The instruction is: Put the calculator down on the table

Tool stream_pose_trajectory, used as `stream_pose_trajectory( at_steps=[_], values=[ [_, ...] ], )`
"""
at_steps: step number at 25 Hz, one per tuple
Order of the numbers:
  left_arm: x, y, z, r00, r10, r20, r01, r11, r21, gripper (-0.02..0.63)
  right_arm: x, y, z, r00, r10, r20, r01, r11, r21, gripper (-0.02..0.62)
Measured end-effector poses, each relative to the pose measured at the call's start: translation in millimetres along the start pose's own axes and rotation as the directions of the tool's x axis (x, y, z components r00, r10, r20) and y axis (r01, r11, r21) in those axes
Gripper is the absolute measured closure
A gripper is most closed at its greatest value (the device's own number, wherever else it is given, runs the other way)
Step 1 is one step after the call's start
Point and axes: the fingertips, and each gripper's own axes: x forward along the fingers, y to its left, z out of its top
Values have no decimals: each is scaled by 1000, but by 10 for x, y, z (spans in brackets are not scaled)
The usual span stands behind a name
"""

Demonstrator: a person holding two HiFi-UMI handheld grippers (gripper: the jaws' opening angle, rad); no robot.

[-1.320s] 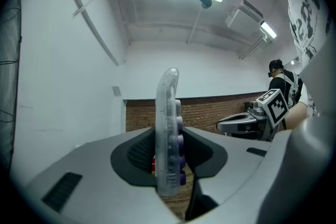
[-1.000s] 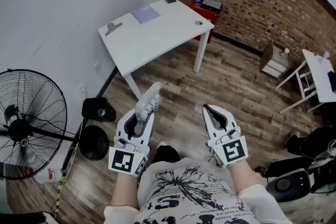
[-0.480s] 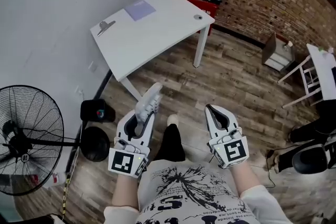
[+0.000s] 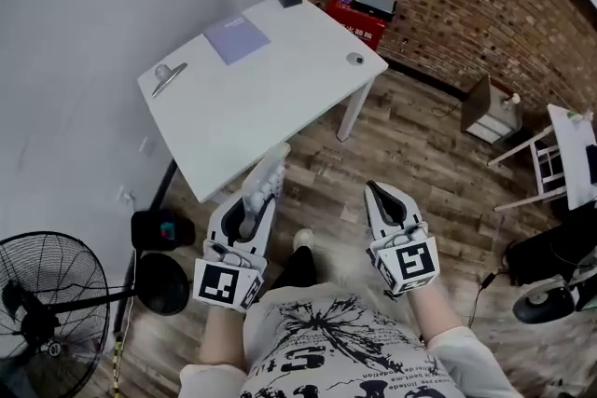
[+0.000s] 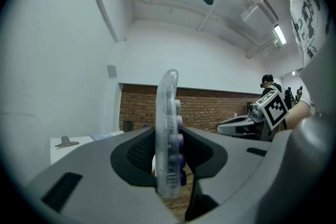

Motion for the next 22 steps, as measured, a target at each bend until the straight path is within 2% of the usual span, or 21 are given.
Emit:
stream_pose_trajectory(
  at_steps=[4,7,15,22],
  values=[
    [574,746,145,1000,3,16,-3,1000,-17,463,892,-232,296,1000,-7,15,8,1000,-6,580],
    [921,1143,200,1000,9,19,-8,1000,-29,463,1412,-377,431,1000,2,24,-1,1000,-14,581],
    [1443,1648,122,997,67,-24,-68,997,-34,463,2269,-598,472,999,53,11,-53,999,-3,581],
    [1928,1974,118,985,171,-40,-172,984,-44,463,3111,-875,577,982,189,28,-188,982,-10,581]
  ],
)
